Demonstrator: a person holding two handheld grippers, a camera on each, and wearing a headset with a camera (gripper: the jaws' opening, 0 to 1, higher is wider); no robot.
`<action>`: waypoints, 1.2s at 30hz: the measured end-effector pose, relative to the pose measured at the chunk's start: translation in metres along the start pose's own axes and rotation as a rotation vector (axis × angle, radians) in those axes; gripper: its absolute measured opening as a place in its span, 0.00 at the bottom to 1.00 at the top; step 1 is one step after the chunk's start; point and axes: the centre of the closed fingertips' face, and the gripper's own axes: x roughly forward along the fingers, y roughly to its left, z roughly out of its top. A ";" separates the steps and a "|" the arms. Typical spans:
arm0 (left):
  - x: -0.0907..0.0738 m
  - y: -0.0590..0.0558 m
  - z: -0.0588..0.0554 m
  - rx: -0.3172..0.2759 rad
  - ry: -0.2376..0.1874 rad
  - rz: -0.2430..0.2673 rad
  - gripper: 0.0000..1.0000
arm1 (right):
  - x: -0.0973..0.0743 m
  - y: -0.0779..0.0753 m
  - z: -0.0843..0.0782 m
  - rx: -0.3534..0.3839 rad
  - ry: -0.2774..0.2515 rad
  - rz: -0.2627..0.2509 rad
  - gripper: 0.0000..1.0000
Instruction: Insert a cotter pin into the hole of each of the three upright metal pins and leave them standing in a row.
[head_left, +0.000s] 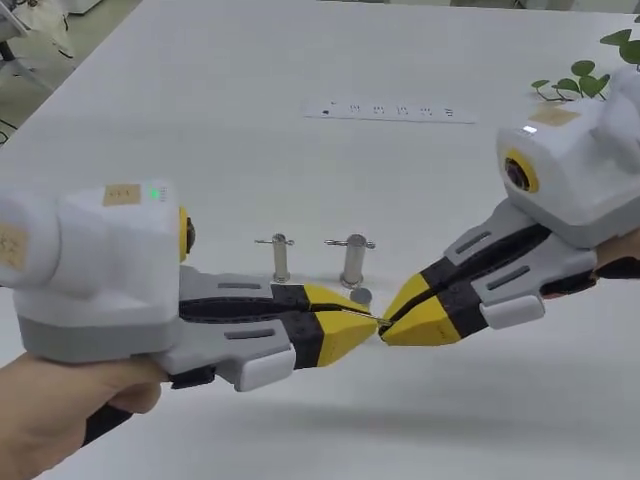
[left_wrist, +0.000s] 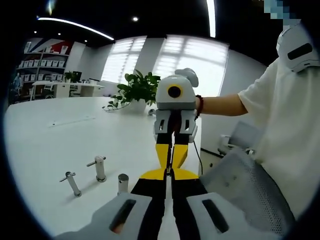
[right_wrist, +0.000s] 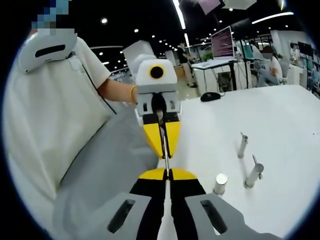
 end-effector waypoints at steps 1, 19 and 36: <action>0.000 0.001 0.000 0.004 0.001 0.008 0.02 | 0.000 0.000 0.000 -0.002 0.005 -0.003 0.03; 0.002 0.034 -0.017 0.042 0.033 0.175 0.19 | -0.011 -0.027 -0.021 -0.065 0.143 -0.150 0.03; 0.013 0.067 -0.041 0.073 0.108 0.290 0.25 | -0.021 -0.055 -0.051 -0.088 0.246 -0.232 0.03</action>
